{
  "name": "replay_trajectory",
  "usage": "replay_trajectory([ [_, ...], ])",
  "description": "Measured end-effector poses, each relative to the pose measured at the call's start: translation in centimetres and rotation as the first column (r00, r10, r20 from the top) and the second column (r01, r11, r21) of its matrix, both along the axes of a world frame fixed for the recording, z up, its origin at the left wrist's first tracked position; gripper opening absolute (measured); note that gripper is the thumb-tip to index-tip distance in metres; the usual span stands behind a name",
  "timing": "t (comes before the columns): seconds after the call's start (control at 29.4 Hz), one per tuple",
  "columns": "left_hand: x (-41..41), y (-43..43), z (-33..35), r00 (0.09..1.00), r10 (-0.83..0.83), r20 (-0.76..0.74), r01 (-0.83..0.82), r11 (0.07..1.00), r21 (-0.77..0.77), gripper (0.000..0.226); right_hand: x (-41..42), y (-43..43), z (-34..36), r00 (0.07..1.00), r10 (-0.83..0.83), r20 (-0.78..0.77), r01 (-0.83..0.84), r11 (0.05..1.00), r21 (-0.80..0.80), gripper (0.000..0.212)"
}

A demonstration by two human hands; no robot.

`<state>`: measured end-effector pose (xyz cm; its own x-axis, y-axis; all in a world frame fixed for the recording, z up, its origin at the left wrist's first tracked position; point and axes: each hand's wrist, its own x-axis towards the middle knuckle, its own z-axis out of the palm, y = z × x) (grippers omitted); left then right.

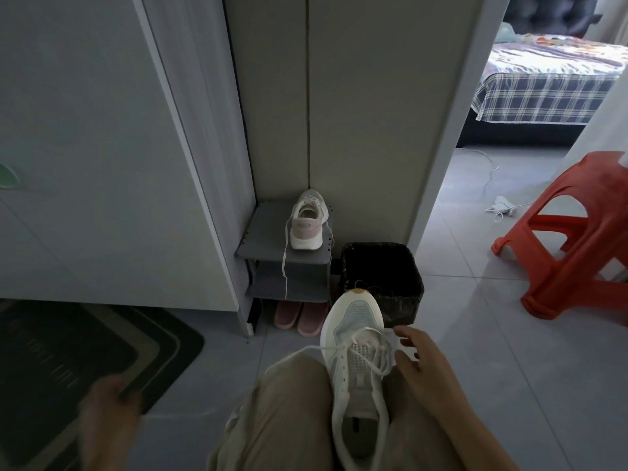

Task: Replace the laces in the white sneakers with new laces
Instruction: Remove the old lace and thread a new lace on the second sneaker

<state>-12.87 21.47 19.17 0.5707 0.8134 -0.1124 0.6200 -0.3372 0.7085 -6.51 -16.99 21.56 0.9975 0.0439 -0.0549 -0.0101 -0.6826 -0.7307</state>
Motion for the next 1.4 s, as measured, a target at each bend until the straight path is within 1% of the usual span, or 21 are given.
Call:
replay_trajectory([
  [0.03, 0.3, -2.6, 0.6, 0.988, -0.144, 0.045, 0.142, 0.989, 0.048, 0.027, 0.1, 0.2, 0.0, 1.000, 0.018, -0.014, -0.018, 1.000, -0.025, 0.031],
  [0.07, 0.8, -5.9, 1.2, 0.935, -0.329, 0.129, 0.322, 0.944, 0.076, 0.032, 0.1, 0.4, 0.0, 0.998, 0.045, -0.031, -0.047, 0.997, -0.054, 0.028],
  [0.1, 1.4, -9.3, 1.7, 0.850, -0.496, 0.176, 0.493, 0.868, 0.065, 0.037, 0.0, 0.6, 0.2, 0.997, 0.067, -0.043, -0.071, 0.995, -0.076, 0.023],
  [0.14, 1.9, -12.7, 2.2, 0.735, -0.649, 0.199, 0.647, 0.758, 0.083, 0.040, -0.2, 0.7, 0.5, 0.996, 0.082, -0.037, -0.084, 0.994, -0.075, 0.016],
  [0.2, 2.8, -17.7, 3.1, 0.538, -0.834, 0.121, 0.821, 0.551, 0.150, 0.037, -0.5, 0.7, 1.0, 0.997, 0.079, -0.004, -0.079, 0.997, -0.027, 0.014],
  [0.24, 3.4, -19.0, 3.1, 0.502, -0.861, 0.087, 0.844, 0.509, 0.171, 0.032, -0.7, 0.6, 1.2, 0.998, 0.060, -0.006, -0.060, 0.998, 0.012, 0.017],
  [0.34, 4.7, -20.0, 3.3, 0.540, -0.837, 0.091, 0.812, 0.546, 0.204, 0.016, -1.1, 0.5, 2.1, 1.000, 0.002, -0.022, 0.002, 0.983, 0.185, 0.019],
  [0.44, 5.3, -19.1, 2.9, 0.481, -0.871, 0.098, 0.842, 0.490, 0.226, 0.014, -1.2, 0.4, 3.4, 0.999, 0.037, -0.010, -0.033, 0.963, 0.267, 0.026],
  [0.54, 5.0, -17.2, 2.8, 0.501, -0.853, 0.146, 0.827, 0.522, 0.212, 0.006, -1.0, 0.3, 5.1, 0.986, 0.142, -0.089, -0.112, 0.953, 0.282, 0.026],
  [0.65, 4.0, -14.8, 2.0, 0.558, -0.818, 0.141, 0.790, 0.575, 0.212, 0.013, -0.7, 0.5, 6.7, 0.942, 0.266, -0.205, -0.229, 0.956, 0.185, 0.027],
  [0.71, 3.1, -13.5, 1.7, 0.618, -0.776, 0.128, 0.753, 0.631, 0.188, 0.016, -0.6, 1.0, 7.2, 0.922, 0.317, -0.224, -0.282, 0.944, 0.172, 0.021],
  [0.82, 2.0, -11.7, 1.5, 0.668, -0.731, 0.136, 0.718, 0.682, 0.139, 0.018, -0.8, 2.3, 7.0, 0.902, 0.351, -0.253, -0.267, 0.912, 0.313, 0.022],
  [0.88, 1.4, -10.4, 1.4, 0.673, -0.730, 0.123, 0.717, 0.684, 0.137, 0.022, -0.8, 2.9, 6.4, 0.920, 0.326, -0.216, -0.247, 0.913, 0.325, 0.025],
  [0.95, 1.2, -8.9, 1.4, 0.696, -0.711, 0.098, 0.692, 0.701, 0.171, 0.026, -0.5, 2.8, 5.6, 0.952, 0.292, -0.095, -0.268, 0.940, 0.212, 0.030],
  [1.02, 0.9, -7.6, 1.5, 0.716, -0.694, 0.072, 0.669, 0.713, 0.210, 0.024, -0.1, 2.0, 5.2, 0.944, 0.326, 0.051, -0.328, 0.944, 0.029, 0.037],
  [1.12, 0.3, -6.3, 1.8, 0.739, -0.672, 0.051, 0.651, 0.731, 0.206, 0.022, 0.2, 1.6, 5.2, 0.849, 0.505, 0.152, -0.434, 0.833, -0.344, 0.044],
  [1.16, 0.2, -6.2, 1.8, 0.747, -0.664, 0.027, 0.646, 0.735, 0.206, 0.023, 0.3, 1.7, 5.1, 0.821, 0.549, 0.160, -0.446, 0.789, -0.422, 0.046],
  [1.23, 0.3, -6.6, 1.3, 0.746, -0.663, -0.066, 0.659, 0.720, 0.218, 0.028, 0.5, 2.2, 5.1, 0.790, 0.597, 0.140, -0.452, 0.721, -0.525, 0.045],
  [1.29, 0.9, -8.2, 1.3, 0.728, -0.662, -0.176, 0.683, 0.683, 0.259, 0.018, 0.9, 2.6, 5.1, 0.741, 0.655, 0.146, -0.454, 0.650, -0.609, 0.039],
  [1.33, 1.3, -9.4, 1.5, 0.723, -0.670, -0.170, 0.689, 0.679, 0.253, 0.018, 1.2, 2.8, 4.9, 0.722, 0.671, 0.169, -0.443, 0.636, -0.632, 0.039],
  [1.4, 2.3, -12.5, 1.8, 0.660, -0.750, -0.036, 0.736, 0.636, 0.232, 0.036, 2.0, 2.9, 4.6, 0.692, 0.696, 0.190, -0.411, 0.596, -0.690, 0.043],
])
